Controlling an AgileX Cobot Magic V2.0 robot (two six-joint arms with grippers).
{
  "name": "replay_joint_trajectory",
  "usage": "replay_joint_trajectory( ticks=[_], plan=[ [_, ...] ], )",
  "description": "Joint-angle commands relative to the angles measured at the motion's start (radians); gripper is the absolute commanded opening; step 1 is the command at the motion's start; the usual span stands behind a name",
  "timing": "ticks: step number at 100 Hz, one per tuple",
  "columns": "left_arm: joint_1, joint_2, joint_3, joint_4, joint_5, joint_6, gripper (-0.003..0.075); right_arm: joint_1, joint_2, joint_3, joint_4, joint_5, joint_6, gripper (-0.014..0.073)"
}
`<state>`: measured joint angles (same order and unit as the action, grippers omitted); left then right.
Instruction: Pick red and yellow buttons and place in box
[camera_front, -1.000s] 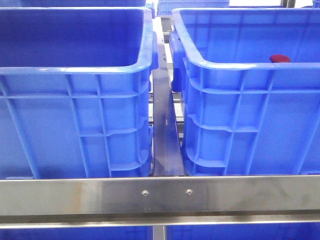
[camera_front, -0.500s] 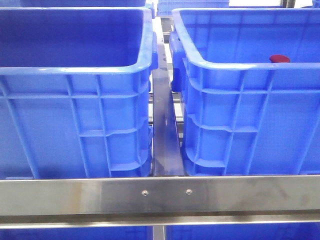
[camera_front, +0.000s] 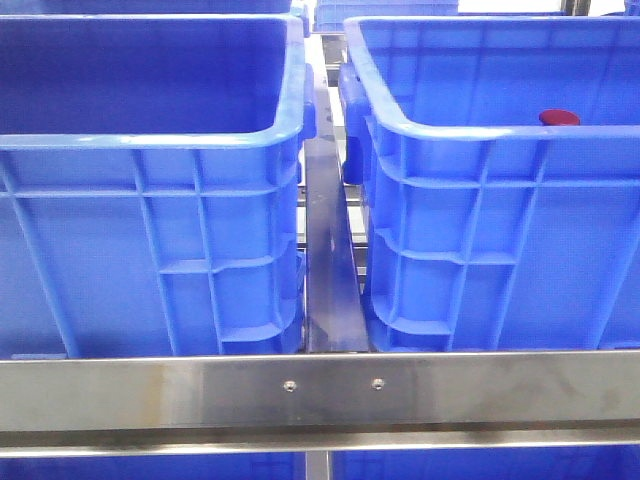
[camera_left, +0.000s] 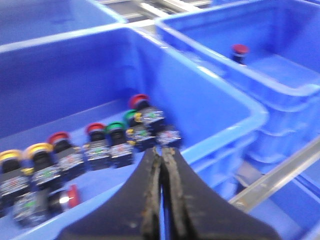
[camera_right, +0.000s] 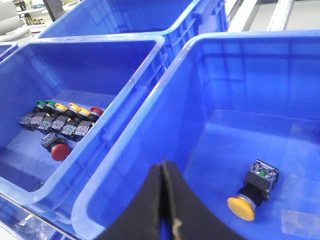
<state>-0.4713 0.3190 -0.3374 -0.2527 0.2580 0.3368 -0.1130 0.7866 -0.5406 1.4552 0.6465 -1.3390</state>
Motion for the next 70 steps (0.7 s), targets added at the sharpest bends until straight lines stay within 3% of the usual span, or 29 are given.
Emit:
replay_joint_trajectory(
  ticks=[1,24,42,70],
  plan=[
    [0.046,0.000,0.010,-0.006,-0.135,-0.012,-0.0020,-0.004,-0.007,-0.023,0.053,0.010,-0.006,-0.0069],
    [0.215,-0.054,0.128,0.079,-0.258,-0.030,-0.0020,-0.004,-0.007,-0.023,0.053,0.010,-0.006,-0.0069],
    [0.324,-0.156,0.227,0.320,-0.258,-0.375,-0.0020,-0.004,-0.007,-0.023,0.053,0.010,-0.006,-0.0069],
    [0.475,-0.346,0.372,0.323,-0.258,-0.378,-0.0020,-0.004,-0.007,-0.023,0.053,0.010,-0.006,-0.0069]
  ],
)
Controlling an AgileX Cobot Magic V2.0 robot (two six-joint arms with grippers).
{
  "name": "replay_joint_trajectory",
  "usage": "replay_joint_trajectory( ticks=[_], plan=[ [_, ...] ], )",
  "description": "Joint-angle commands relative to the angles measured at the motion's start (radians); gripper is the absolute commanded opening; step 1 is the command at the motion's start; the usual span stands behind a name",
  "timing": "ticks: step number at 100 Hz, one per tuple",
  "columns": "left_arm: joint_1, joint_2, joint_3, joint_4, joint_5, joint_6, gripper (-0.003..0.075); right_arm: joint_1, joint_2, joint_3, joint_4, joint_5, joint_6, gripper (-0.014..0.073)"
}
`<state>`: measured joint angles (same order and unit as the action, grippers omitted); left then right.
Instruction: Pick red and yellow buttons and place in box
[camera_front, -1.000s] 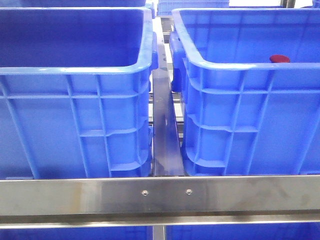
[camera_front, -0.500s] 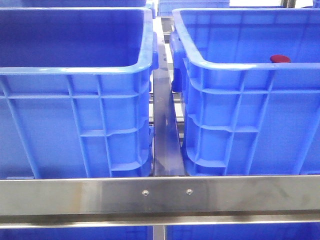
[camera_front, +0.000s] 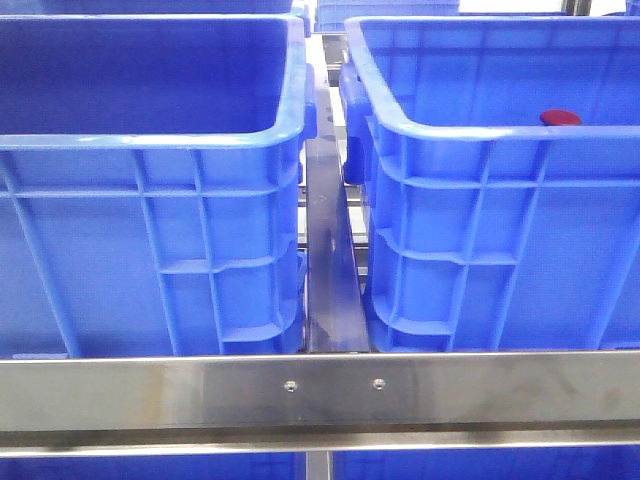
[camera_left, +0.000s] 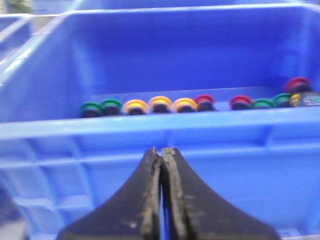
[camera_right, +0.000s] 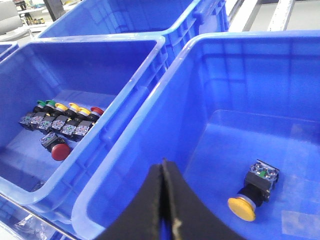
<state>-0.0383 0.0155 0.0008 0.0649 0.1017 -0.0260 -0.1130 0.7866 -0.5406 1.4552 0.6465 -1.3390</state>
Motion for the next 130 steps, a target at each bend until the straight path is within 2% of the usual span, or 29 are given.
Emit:
replay_joint_trajectory(
  ticks=[1,6,14,130],
  plan=[
    [0.045,-0.053,0.034,0.005,-0.102,-0.015,-0.0020,-0.004,-0.007,-0.023,0.053,0.010,-0.006,-0.0069],
    [0.064,-0.051,0.055,0.005,-0.122,-0.015,-0.0020,-0.004,-0.007,-0.023,0.053,0.010,-0.006,-0.0069],
    [0.077,-0.051,0.053,0.005,-0.075,-0.015,-0.0020,-0.004,-0.006,-0.024,0.054,0.010,-0.006,-0.0069],
    [0.077,-0.051,0.053,0.004,-0.066,-0.015,-0.0020,-0.004,-0.006,-0.024,0.054,0.012,-0.006,-0.0069]
  ],
)
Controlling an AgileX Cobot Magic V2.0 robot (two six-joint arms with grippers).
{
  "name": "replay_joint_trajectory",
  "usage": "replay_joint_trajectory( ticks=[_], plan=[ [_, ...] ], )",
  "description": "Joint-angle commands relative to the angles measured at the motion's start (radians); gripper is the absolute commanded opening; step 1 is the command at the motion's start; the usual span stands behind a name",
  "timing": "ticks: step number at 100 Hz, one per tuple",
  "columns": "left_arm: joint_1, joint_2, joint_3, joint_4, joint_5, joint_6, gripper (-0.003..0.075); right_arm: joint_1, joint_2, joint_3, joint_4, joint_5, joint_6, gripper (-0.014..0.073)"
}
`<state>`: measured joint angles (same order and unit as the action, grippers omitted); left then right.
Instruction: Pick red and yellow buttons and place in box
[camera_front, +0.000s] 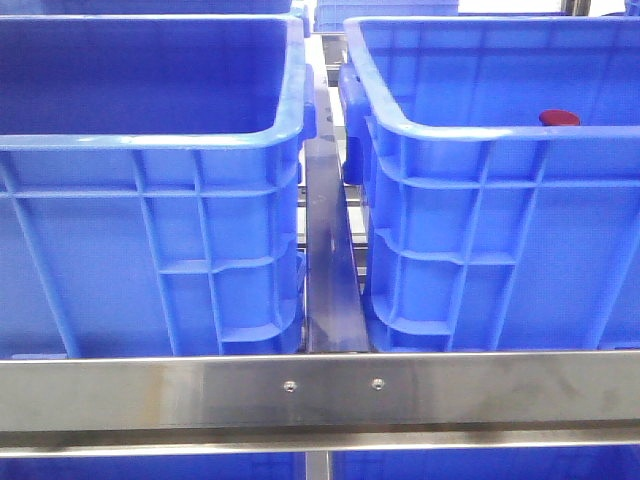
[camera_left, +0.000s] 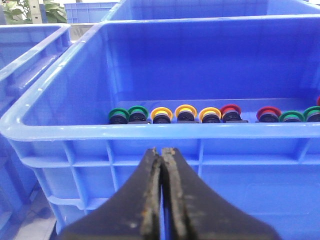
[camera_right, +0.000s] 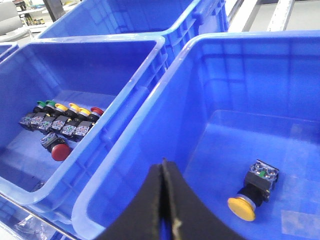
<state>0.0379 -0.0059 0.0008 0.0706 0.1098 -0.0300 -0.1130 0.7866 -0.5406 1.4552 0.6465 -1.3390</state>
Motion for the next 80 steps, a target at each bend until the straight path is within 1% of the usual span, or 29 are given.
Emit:
replay_joint_trajectory(
  ticks=[1,18,37,42,49,57,66,74,80],
  plan=[
    [0.001,-0.030,0.053,-0.002,-0.074,-0.011,-0.0020,-0.004,-0.006,-0.024,0.054,0.012,-0.006,-0.0069],
    [0.001,-0.030,0.053,-0.002,-0.074,-0.011,-0.0020,-0.002,-0.015,-0.020,0.054,0.016,-0.006,-0.0069],
    [0.001,-0.030,0.053,-0.002,-0.074,-0.011,-0.0020,-0.002,-0.037,0.024,0.058,0.009,-0.006,-0.0069],
    [0.001,-0.030,0.053,-0.002,-0.074,-0.011,-0.0020,-0.002,-0.048,0.036,0.071,-0.012,-0.006,-0.0069],
    [0.001,-0.030,0.053,-0.002,-0.074,-0.011,-0.0020,0.004,-0.063,0.042,0.078,-0.090,-0.007,-0.0069],
    [0.001,-0.030,0.053,-0.002,-0.074,-0.011,-0.0020,0.046,-0.089,0.042,0.076,-0.275,-0.007,-0.0069],
    [0.001,-0.030,0.053,-0.002,-0.074,-0.011,-0.0020,0.124,-0.124,0.042,0.053,-0.475,-0.007,-0.0069],
    [0.001,-0.030,0.053,-0.002,-0.074,-0.011,-0.0020,0.156,-0.164,0.042,-0.007,-0.556,-0.007,-0.0069],
    [0.001,-0.030,0.053,-0.002,-0.074,-0.011,-0.0020,0.157,-0.188,0.042,-0.101,-0.574,0.018,-0.0069]
  ],
)
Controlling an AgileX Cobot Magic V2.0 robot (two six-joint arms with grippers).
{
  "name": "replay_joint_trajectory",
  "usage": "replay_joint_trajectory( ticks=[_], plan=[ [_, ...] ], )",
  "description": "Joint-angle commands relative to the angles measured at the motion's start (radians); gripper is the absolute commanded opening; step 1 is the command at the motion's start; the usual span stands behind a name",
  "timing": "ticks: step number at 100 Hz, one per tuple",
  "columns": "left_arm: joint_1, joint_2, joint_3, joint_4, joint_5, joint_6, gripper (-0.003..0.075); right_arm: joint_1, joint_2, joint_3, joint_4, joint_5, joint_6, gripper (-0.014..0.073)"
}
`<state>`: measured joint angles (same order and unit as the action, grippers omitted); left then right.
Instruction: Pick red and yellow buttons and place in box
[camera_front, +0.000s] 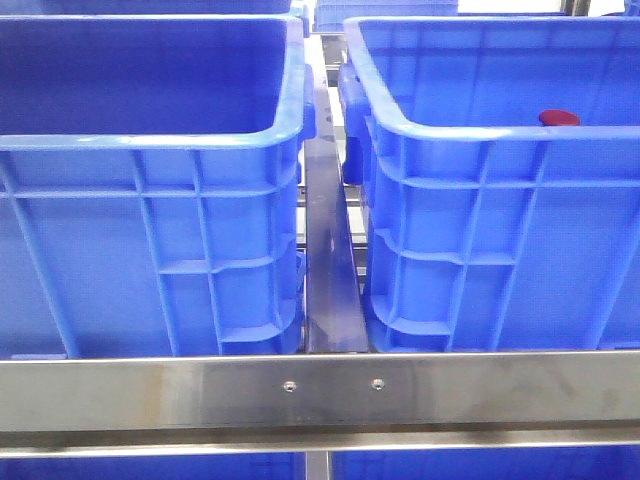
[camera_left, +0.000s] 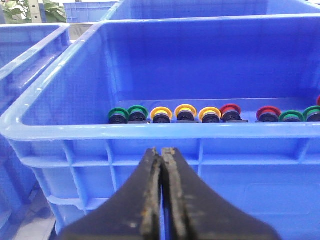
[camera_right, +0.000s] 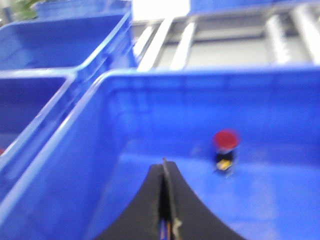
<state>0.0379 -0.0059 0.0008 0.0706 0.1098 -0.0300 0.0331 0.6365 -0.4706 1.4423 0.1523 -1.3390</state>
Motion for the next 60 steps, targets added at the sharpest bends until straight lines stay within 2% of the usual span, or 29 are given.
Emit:
replay_joint_trajectory(
  ticks=[1,9,26,34,47,60],
  plan=[
    [0.001,-0.030,0.053,-0.002,-0.074,-0.011,-0.0020,0.011,-0.043,-0.028,-0.101,-0.081,0.033,-0.0069],
    [0.001,-0.030,0.053,-0.002,-0.074,-0.011,-0.0020,0.011,-0.070,-0.024,-0.302,-0.087,0.180,-0.0069],
    [0.001,-0.030,0.053,-0.002,-0.074,-0.011,-0.0020,0.009,-0.132,0.026,-0.748,-0.152,0.664,-0.0069],
    [0.001,-0.030,0.053,-0.002,-0.074,-0.011,-0.0020,0.009,-0.180,0.072,-0.934,-0.179,0.850,-0.0069],
    [0.001,-0.030,0.053,-0.002,-0.074,-0.011,-0.0020,0.009,-0.266,0.177,-1.116,-0.245,1.063,-0.0069],
    [0.001,-0.030,0.053,-0.002,-0.074,-0.011,-0.0020,-0.011,-0.370,0.302,-1.189,-0.338,1.136,-0.0069]
  ],
)
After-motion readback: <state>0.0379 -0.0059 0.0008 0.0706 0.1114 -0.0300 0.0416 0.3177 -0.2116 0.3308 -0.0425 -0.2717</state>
